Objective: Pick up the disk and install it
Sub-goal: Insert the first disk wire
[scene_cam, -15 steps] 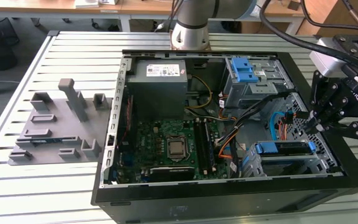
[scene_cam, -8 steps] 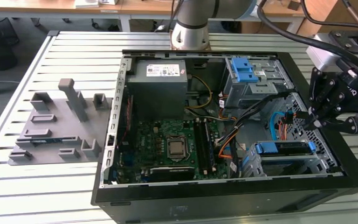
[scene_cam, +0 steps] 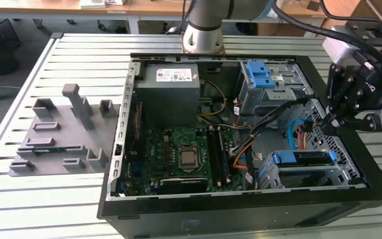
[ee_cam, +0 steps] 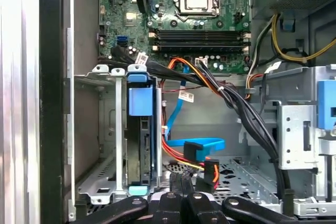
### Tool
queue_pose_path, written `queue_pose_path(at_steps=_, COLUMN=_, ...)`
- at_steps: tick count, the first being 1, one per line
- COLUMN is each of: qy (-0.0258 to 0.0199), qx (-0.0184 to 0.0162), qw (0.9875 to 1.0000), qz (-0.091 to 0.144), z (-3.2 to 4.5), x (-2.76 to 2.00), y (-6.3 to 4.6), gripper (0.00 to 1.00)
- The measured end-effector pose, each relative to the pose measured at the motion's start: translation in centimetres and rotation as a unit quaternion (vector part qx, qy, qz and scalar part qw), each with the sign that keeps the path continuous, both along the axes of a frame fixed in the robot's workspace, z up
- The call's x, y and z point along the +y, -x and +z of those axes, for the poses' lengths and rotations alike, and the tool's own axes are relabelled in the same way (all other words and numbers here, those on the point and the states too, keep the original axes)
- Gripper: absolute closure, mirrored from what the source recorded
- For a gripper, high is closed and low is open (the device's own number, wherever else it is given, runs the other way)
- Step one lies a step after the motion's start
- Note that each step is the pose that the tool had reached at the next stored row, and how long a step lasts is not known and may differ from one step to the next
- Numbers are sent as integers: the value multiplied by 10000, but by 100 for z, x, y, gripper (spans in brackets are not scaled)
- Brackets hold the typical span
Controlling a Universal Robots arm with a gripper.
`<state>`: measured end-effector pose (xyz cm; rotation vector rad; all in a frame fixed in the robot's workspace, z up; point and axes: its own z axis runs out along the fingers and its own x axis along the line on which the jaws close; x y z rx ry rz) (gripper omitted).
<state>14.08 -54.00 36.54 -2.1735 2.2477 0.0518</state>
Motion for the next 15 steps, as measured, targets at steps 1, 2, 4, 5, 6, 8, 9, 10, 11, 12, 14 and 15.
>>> queue_pose_path(at_steps=1, qy=1, qx=0, qw=10000, qz=-1, z=7, x=20, y=0, gripper=88)
queue_pose_path(at_steps=2, qy=1, qx=0, qw=10000, qz=-2, z=11, x=43, y=0, gripper=88)
queue_pose_path(at_steps=4, qy=5, qx=0, qw=10000, qz=-5, z=11, x=100, y=0, gripper=88)
queue_pose_path(at_steps=5, qy=8, qx=0, qw=10000, qz=-8, z=12, x=124, y=-1, gripper=88)
queue_pose_path(at_steps=6, qy=9, qx=0, qw=10000, qz=-16, z=12, x=140, y=-4, gripper=88)
queue_pose_path(at_steps=8, qy=11, qx=0, qw=10000, qz=-29, z=12, x=145, y=-4, gripper=88)
queue_pose_path(at_steps=9, qy=11, qx=0, qw=10000, qz=-29, z=12, x=145, y=-4, gripper=88)
queue_pose_path(at_steps=10, qy=11, qx=0, qw=10000, qz=-30, z=12, x=145, y=-4, gripper=88)
queue_pose_path(at_steps=11, qy=12, qx=0, qw=10000, qz=-30, z=12, x=145, y=-4, gripper=88)
queue_pose_path(at_steps=12, qy=21, qx=1, qw=10000, qz=-31, z=11, x=147, y=-4, gripper=88)
queue_pose_path(at_steps=14, qy=54, qx=1, qw=10000, qz=-46, z=12, x=163, y=-7, gripper=87)
queue_pose_path(at_steps=15, qy=64, qx=2, qw=10000, qz=-52, z=11, x=175, y=-10, gripper=87)
